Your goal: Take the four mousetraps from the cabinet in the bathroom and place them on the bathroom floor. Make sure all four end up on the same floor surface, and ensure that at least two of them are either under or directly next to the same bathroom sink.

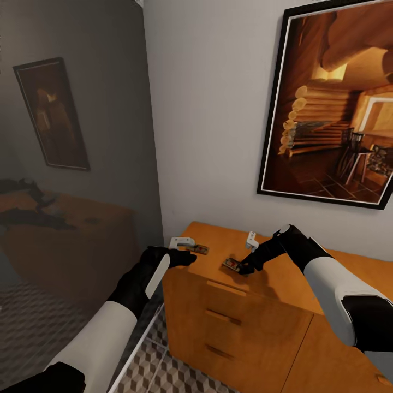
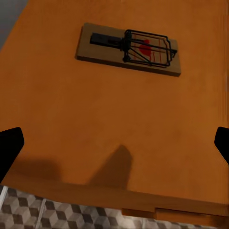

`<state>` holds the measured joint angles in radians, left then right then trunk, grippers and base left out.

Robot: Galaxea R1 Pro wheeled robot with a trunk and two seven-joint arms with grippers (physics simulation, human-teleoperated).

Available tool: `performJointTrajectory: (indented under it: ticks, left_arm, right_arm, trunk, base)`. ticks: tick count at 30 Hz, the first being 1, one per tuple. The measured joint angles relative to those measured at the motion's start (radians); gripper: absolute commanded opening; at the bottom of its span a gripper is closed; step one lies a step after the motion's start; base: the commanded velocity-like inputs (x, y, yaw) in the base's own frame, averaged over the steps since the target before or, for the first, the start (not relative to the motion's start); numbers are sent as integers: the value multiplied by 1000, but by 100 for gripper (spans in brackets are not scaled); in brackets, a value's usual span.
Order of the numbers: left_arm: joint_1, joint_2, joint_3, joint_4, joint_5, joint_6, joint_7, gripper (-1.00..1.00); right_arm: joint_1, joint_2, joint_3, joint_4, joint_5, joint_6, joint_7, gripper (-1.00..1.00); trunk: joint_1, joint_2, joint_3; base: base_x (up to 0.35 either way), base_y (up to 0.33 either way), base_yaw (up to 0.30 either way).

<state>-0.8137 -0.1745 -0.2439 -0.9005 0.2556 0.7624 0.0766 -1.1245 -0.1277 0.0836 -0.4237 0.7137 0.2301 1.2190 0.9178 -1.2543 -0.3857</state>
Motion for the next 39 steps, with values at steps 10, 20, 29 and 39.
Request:
performJointTrajectory:
  ticks: [10, 20, 29, 39]
  left_arm:
    - [-1, 0, -28, 0, 0, -1, 0, 100]
    - [0, 0, -30, -1, 1, -2, 1, 100]
    - [0, 0, -30, 0, 1, -3, 2, 100]
    - [0, 0, -29, 0, 0, -4, 9, 100]
  right_arm:
    - [0, -30, -21, -2, -3, 4, -27, -100]
    - [0, -37, -248, -10, 5, 9, -32, -100]
    - [0, -33, -270, -12, 6, 30, -75, -100]
    - [0, -28, -267, -13, 8, 114, -121, -100]
  trunk:
    - [-38, 70, 31]
    - [-77, 140, 63]
    - [-111, 203, 91]
    - [-149, 273, 122]
  base:
    - [0, 0, 0]
    - [0, 0, 0]
    - [0, 0, 0]
    - [0, 0, 0]
